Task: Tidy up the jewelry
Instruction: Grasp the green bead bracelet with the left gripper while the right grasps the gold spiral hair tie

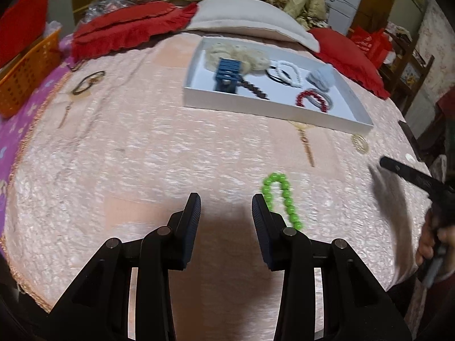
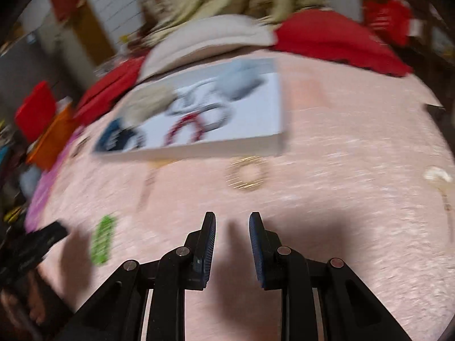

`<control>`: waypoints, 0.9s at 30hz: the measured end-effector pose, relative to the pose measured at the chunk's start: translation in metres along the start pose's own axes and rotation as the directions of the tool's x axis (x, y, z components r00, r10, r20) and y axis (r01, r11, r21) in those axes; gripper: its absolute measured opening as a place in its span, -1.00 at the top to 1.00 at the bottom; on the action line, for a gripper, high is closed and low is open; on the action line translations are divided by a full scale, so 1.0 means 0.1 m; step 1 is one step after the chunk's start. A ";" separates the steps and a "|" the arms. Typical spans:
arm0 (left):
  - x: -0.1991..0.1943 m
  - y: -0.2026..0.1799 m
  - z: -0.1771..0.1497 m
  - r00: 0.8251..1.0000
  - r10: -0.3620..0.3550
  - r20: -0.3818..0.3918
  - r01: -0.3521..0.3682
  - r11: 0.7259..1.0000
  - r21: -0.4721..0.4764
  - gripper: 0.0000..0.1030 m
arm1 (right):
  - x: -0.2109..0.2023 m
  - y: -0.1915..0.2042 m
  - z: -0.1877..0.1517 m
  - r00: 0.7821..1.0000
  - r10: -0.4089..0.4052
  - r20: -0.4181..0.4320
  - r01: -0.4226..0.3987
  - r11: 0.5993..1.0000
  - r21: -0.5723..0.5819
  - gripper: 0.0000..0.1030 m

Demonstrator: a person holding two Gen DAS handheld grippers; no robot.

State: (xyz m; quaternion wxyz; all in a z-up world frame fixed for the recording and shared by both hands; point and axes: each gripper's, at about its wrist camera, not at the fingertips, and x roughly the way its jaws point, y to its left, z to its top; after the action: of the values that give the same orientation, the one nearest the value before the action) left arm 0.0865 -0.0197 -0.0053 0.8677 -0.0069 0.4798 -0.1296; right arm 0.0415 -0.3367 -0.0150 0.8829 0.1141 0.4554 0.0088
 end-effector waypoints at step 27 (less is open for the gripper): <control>0.43 -0.30 0.00 0.991 -0.082 -0.103 0.088 0.994 0.058 0.57 | 0.23 0.34 -0.06 0.998 -0.057 -0.033 0.054 0.995 -0.078 0.74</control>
State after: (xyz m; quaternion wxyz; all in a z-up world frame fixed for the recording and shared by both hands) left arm 0.1019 -0.0587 -0.0363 0.8358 0.0065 0.5180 -0.1818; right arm 0.0526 -0.3001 -0.0295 0.8783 0.0669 0.4734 0.0038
